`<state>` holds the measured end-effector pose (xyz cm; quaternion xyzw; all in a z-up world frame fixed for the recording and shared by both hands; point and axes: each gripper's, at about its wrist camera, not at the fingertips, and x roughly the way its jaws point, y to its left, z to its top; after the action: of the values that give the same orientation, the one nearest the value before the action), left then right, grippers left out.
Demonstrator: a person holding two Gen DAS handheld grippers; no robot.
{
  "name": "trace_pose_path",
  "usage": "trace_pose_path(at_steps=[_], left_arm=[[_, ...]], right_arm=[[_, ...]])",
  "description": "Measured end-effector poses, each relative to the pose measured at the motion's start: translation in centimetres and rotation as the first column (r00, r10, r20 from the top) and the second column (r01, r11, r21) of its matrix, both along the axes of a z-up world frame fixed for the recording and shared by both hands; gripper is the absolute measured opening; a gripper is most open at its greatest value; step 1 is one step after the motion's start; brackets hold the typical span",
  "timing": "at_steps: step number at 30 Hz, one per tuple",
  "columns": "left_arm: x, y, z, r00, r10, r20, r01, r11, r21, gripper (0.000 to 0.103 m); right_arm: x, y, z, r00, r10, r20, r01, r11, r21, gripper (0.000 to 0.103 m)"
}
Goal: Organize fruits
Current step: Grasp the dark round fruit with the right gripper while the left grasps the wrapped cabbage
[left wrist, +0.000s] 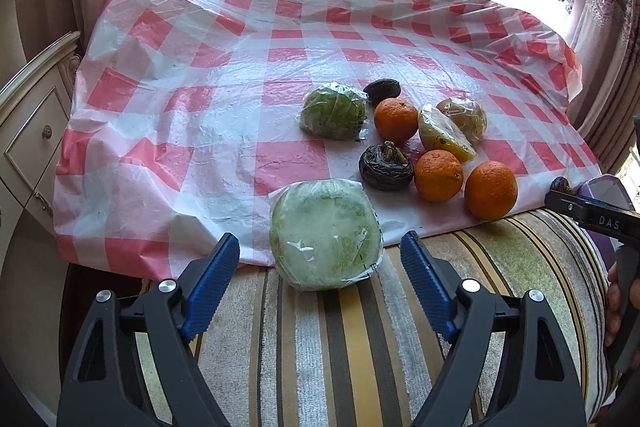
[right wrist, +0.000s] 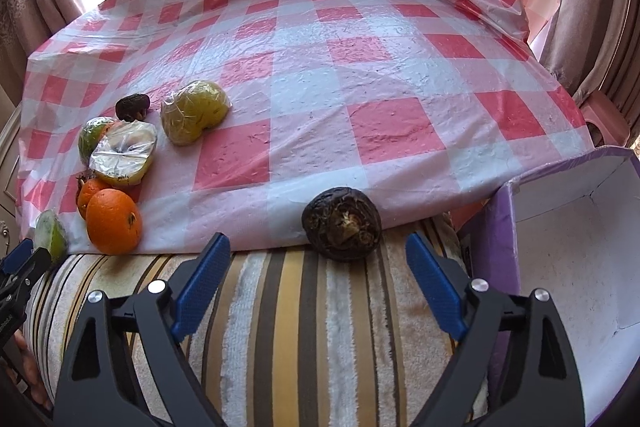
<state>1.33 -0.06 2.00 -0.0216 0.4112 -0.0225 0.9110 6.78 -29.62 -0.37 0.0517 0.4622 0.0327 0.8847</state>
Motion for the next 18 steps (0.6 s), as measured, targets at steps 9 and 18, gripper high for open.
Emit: trace_pose_path(at_steps=[9, 18], left_arm=[[0.95, -0.19, -0.7, 0.999, -0.006, -0.041, 0.006, 1.0, 0.013, 0.058], [0.55, -0.07, -0.55, 1.0, 0.006, -0.023, -0.006, 1.0, 0.018, 0.057]], right_arm=[[0.79, -0.32, -0.59, 1.0, 0.002, -0.019, -0.002, 0.999, 0.042, 0.063], [0.5, -0.84, -0.61, 1.0, -0.006, -0.014, 0.007, 0.996, 0.088, 0.042]])
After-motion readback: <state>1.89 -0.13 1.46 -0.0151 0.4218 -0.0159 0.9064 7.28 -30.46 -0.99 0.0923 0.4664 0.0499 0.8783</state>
